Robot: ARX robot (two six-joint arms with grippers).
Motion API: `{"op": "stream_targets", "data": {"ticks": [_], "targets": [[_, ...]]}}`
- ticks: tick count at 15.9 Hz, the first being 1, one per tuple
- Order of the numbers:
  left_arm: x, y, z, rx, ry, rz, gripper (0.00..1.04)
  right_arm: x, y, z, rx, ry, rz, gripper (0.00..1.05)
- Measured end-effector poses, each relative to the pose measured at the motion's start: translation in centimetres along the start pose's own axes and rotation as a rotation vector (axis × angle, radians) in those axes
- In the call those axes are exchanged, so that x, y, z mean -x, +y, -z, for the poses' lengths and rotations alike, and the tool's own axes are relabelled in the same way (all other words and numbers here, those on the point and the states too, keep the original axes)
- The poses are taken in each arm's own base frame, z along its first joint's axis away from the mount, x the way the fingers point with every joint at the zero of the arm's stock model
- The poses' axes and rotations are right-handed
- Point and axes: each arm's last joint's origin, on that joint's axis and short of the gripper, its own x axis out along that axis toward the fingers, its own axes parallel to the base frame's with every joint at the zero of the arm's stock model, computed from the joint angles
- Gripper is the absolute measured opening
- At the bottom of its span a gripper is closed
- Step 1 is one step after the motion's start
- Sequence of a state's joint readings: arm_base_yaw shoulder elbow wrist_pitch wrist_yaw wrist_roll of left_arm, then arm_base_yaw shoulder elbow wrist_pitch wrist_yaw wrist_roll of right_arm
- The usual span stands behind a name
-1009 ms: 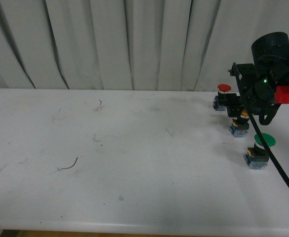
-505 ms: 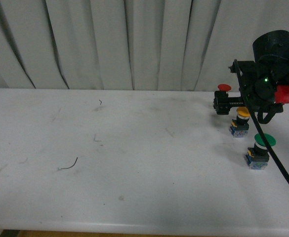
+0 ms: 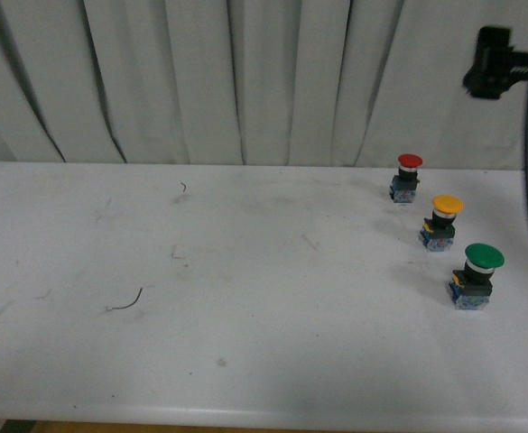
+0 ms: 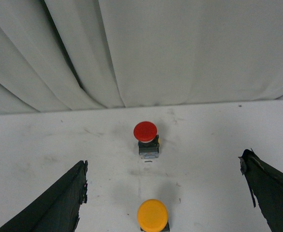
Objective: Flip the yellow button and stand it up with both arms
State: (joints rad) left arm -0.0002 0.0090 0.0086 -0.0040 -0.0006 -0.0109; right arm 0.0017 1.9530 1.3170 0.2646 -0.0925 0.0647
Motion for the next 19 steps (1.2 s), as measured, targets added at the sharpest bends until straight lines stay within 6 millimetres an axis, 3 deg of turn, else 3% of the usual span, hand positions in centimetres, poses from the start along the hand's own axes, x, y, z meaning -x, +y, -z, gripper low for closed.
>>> {"op": "stream_targets", "data": {"ticks": [3, 5, 7, 9, 10, 12, 13, 14, 19], "targets": [[0.0, 0.0, 0.0, 0.0, 0.0, 0.0, 0.98, 9.8, -1.2, -1.0, -0.078, -0.192, -0.047, 0.98], [0.0, 0.0, 0.0, 0.0, 0.0, 0.0, 0.98, 14.9, -1.2, 0.3, -0.127, -0.251, -0.072, 0.98], [0.0, 0.0, 0.0, 0.0, 0.0, 0.0, 0.98, 18.5, -0.9, 2.5, -0.149, -0.261, -0.08, 0.98], [0.0, 0.0, 0.0, 0.0, 0.0, 0.0, 0.98, 22.7, -0.1, 4.9, -0.02, -0.354, 0.059, 0.77], [0.0, 0.0, 0.0, 0.0, 0.0, 0.0, 0.98, 24.6, 0.3, 6.9, 0.025, -0.344, 0.07, 0.64], [0.0, 0.0, 0.0, 0.0, 0.0, 0.0, 0.98, 26.6, 1.5, 10.5, 0.06, -0.371, 0.07, 0.38], [0.0, 0.0, 0.0, 0.0, 0.0, 0.0, 0.98, 27.0, 1.5, 11.9, 0.071, -0.373, 0.078, 0.16], [0.0, 0.0, 0.0, 0.0, 0.0, 0.0, 0.98, 27.2, 1.4, 12.4, 0.073, -0.374, 0.08, 0.05], [0.0, 0.0, 0.0, 0.0, 0.0, 0.0, 0.98, 27.8, 1.4, 14.0, 0.076, -0.377, 0.08, 0.02]]}}
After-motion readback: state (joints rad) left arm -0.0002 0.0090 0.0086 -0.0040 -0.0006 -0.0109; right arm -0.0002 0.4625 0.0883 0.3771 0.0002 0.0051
